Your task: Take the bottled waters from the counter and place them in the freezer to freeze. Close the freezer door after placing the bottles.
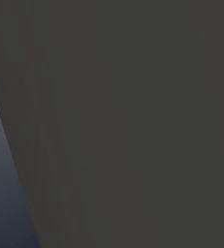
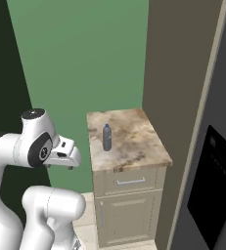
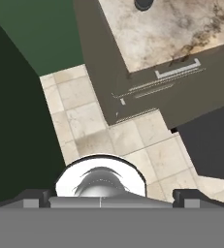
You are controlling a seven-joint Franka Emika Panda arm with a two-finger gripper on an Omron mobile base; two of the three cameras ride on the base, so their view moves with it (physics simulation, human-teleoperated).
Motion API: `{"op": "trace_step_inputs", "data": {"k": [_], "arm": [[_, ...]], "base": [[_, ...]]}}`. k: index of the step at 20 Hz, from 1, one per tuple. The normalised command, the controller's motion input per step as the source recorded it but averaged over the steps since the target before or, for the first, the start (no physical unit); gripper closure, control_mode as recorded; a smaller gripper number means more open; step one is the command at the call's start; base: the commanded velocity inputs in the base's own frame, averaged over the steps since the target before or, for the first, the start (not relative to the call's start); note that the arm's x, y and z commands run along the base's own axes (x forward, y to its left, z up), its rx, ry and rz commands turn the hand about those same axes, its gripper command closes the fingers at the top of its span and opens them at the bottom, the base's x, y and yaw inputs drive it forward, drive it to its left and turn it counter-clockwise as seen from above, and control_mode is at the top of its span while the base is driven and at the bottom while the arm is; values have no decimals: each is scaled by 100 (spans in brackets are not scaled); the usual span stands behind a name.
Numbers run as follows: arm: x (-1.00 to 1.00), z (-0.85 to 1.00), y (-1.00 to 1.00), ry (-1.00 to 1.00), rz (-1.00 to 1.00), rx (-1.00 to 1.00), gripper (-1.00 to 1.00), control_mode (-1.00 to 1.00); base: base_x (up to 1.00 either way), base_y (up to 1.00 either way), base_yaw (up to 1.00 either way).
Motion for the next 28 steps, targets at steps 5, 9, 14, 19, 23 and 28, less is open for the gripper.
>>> {"op": "trace_step_inputs", "data": {"k": [5, 9, 14, 19, 23, 28], "arm": [[0, 0, 0, 0, 0, 0, -100, 100], [0, 0, 0, 0, 0, 0, -100, 100], [0, 0, 0, 0, 0, 0, -100, 100], [0, 0, 0, 0, 0, 0, -100, 100], [0, 0, 0, 0, 0, 0, -100, 100], [17, -1, -7, -10, 2, 0, -100, -100]], "base": [[32, 42, -8], [29, 30, -5], [19, 2, 0], [0, 0, 0], [24, 0, 0], [7, 0, 0]]}}
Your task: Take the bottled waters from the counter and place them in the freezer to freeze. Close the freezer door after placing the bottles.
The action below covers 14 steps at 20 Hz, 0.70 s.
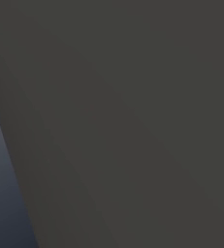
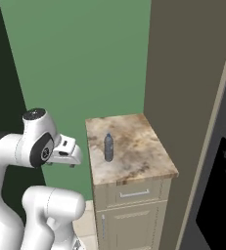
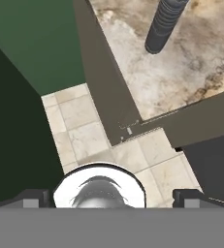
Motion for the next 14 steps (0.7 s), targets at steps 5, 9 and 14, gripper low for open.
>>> {"op": "trace_step_inputs", "data": {"k": [5, 9, 14], "arm": [[20, -9, -31, -23, 9, 2, -100, -100], [30, -10, -71, -27, 13, 10, -100, -100], [34, -22, -77, -33, 14, 14, -100, -100]], "base": [[0, 0, 0], [0, 0, 0], [0, 0, 0]]}}
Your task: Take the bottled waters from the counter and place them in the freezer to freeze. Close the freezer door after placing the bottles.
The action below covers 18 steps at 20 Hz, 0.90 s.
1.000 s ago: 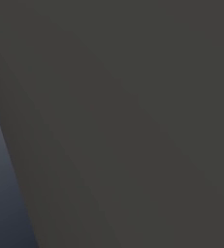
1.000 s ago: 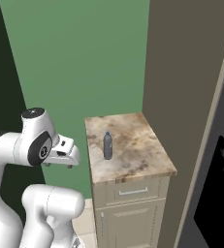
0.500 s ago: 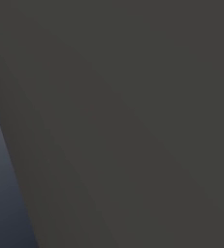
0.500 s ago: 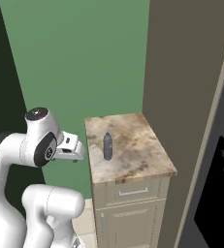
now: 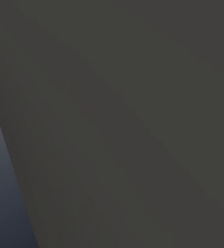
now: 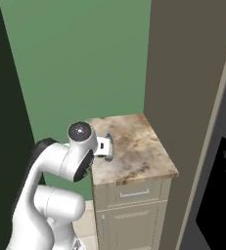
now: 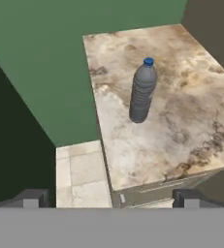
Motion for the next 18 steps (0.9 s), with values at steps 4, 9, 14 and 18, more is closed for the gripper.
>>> {"op": "trace_step_inputs", "data": {"k": [4, 9, 14, 18], "arm": [[33, -21, -65, -36, 15, 16, -100, -100], [21, -21, -14, -20, 22, 13, -100, -100], [13, -29, -2, -33, 27, 4, -100, -100], [26, -20, 0, -39, 20, -1, -100, -100]], "base": [[0, 0, 0], [0, 0, 0], [0, 0, 0], [0, 0, 0]]}}
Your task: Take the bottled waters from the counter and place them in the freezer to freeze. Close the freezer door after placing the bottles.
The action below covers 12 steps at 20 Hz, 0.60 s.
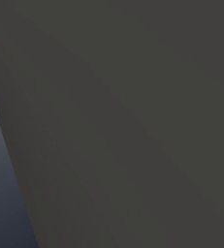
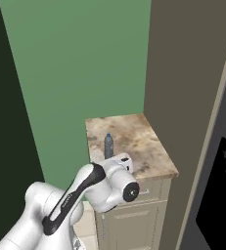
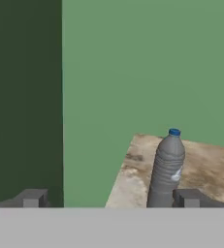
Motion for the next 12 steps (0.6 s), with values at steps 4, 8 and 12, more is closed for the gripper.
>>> {"op": "trace_step_inputs", "data": {"k": [4, 8, 12], "arm": [[16, 0, 0, -4, 3, 0, -100, -100], [23, 0, -2, 0, 0, 1, -100, -100], [44, 0, -2, 0, 0, 4, -100, -100]], "base": [[0, 0, 0], [0, 0, 0], [0, 0, 0]]}}
